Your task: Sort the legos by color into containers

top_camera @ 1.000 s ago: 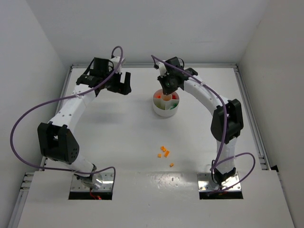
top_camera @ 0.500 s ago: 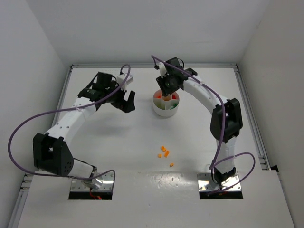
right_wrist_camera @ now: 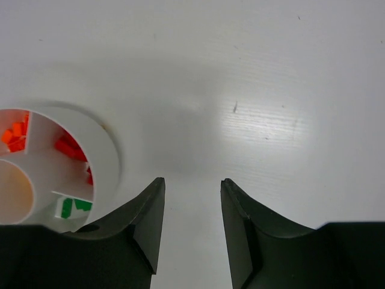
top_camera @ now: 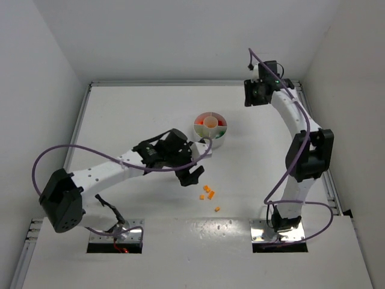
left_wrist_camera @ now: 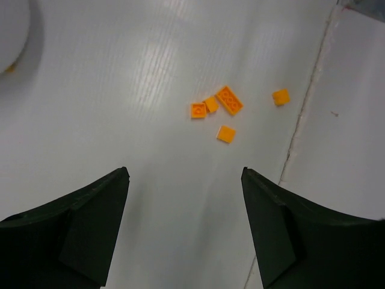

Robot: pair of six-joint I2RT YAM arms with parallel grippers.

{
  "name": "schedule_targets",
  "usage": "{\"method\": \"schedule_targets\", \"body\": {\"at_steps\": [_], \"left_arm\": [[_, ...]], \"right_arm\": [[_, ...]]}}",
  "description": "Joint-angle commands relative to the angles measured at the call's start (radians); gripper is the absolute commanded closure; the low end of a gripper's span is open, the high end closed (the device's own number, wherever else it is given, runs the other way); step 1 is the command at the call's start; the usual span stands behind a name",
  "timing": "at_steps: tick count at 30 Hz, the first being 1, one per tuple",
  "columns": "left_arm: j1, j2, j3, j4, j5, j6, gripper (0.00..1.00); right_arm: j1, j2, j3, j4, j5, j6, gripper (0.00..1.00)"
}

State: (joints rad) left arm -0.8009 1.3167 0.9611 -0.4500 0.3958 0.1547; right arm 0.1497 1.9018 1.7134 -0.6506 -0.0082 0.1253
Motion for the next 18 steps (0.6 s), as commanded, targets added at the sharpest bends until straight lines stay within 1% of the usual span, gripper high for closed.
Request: {"method": "schedule_targets", "body": {"at_steps": [1,3,4,7,10,12,15,18], "left_arm": [[-0.104,0.048,-0.001,0.076,-0.112,-0.026,0.18],[-0.139,0.108,0.043,0.076,-0.153,-0.049,0.18],[-0.167,0.128,0.072,0.076,-0.190,-0.085,0.18],[-0.199,0.200,0.117,0.076,-0.222,-0.136,0.21],[-0.256,0.255,0.145,0.065,-0.264,-0.231,0.21],[-0.268,0.271,0.154,0.065,-0.287,-0.265,0.21],[-0.268,0.315,0.168,0.065,-0.316,-0.276,0.21],[-0.268,0.370,0.211,0.037,-0.347,-0.287,0.24]], "right_arm": [[-0.015,-0.070,-0.047,0.019,-0.038,0.023,0.57],[-0.024,-0.084,-0.066,0.019,-0.038,0.023,0.57],[-0.033,-0.098,-0.080,0.029,-0.047,0.023,0.57],[-0.033,-0.110,-0.092,0.029,-0.047,0.023,0.56],[-0.042,-0.130,-0.101,0.029,-0.047,0.023,0.56],[-0.042,-0.130,-0.101,0.029,-0.047,0.014,0.56],[-0.042,-0.130,-0.101,0.029,-0.056,0.014,0.56],[-0.042,-0.130,-0.101,0.029,-0.065,0.014,0.56]]}}
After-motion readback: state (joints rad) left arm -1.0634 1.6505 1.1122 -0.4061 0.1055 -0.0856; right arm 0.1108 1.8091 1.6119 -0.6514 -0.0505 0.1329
